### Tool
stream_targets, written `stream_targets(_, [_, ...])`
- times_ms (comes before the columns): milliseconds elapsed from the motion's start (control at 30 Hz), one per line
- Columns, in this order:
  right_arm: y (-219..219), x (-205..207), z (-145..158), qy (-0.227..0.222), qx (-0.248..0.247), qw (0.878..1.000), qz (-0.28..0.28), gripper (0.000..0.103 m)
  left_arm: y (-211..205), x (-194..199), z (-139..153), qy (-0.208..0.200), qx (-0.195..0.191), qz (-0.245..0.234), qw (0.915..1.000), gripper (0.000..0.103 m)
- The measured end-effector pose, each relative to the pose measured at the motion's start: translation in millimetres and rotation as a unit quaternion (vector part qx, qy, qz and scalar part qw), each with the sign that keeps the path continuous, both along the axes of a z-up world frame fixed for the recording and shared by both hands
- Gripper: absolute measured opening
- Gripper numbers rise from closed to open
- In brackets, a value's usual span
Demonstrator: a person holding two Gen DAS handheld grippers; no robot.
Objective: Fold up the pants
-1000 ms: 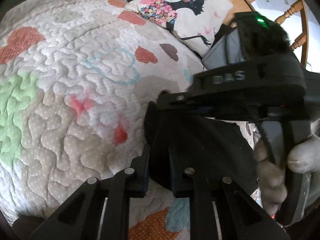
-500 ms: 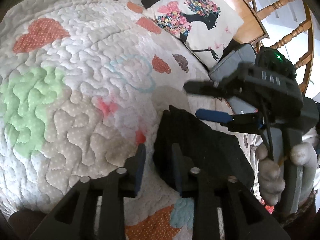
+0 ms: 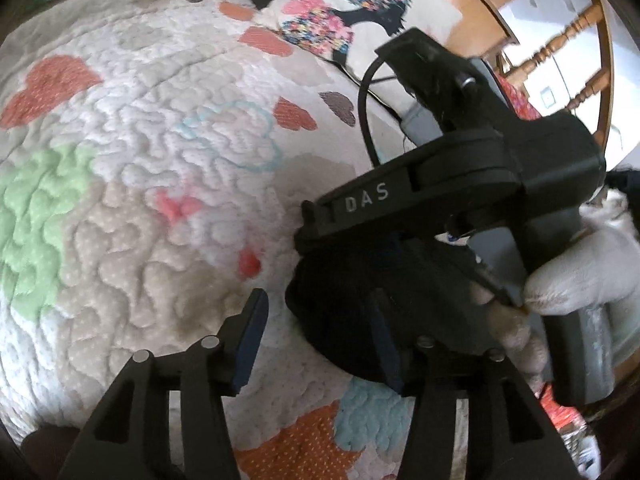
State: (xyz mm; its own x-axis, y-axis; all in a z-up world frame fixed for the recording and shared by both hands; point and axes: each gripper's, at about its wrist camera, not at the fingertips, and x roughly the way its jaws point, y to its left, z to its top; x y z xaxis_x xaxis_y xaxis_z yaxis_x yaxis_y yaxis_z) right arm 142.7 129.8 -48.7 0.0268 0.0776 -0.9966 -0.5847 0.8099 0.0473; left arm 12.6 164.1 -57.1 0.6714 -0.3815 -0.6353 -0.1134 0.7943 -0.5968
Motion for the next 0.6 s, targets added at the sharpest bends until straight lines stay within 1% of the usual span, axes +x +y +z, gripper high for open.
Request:
stream_targets(67, [-11.7,3.0,0.5,0.006,0.019,1.000,-0.009,0.029,-8.6,6.4,-2.0,0.003,0.011,-0.010,0.9999,0.052])
stream_targets(100, [-17.0,4.6,0.7,0.007,0.029,0.999,-0.014,0.028,-14.0,10.8,-4.9,0.011,0.015,-0.022,0.9996,0.045])
stream_targets(133, [-22.5,5.7,1.0,0.007,0.037,0.999,-0.015,0.028,-17.9,13.0,-6.9,0.014,0.017,-0.034,0.9992,0.032])
stream_targets(167, [-26.1,5.3,2.2,0.006,0.041,0.999,-0.014,0.027,-21.6,15.0,-8.5,0.017,0.017,-0.045,0.9987,0.016])
stream_targets(267, [-37.3,0.4,9.4,0.000,0.059,0.998,-0.011,0.024,-25.4,14.7,-5.0,0.015,0.025,-0.047,0.9985,0.014])
stream_targets(433, [-73.4,-4.8,35.9,-0.006,0.116,0.993,-0.027,0.021,-35.2,16.8,7.1,0.013,-0.017,-0.051,0.9984,0.014])
stream_targets(500, [-93.2,-7.6,47.7,-0.015,0.135,0.990,-0.035,0.021,-53.2,18.8,21.0,0.003,-0.028,-0.066,0.9974,0.014])
stream_targets(533, [-107.0,-6.7,54.8,-0.018,0.144,0.989,-0.041,0.021,-59.3,20.5,26.6,0.000,-0.028,-0.073,0.9970,0.014])
stream_targets(600, [-136.2,-7.7,65.4,-0.026,0.161,0.985,-0.057,0.021,-88.7,24.5,39.4,-0.009,-0.017,-0.100,0.9948,0.014])
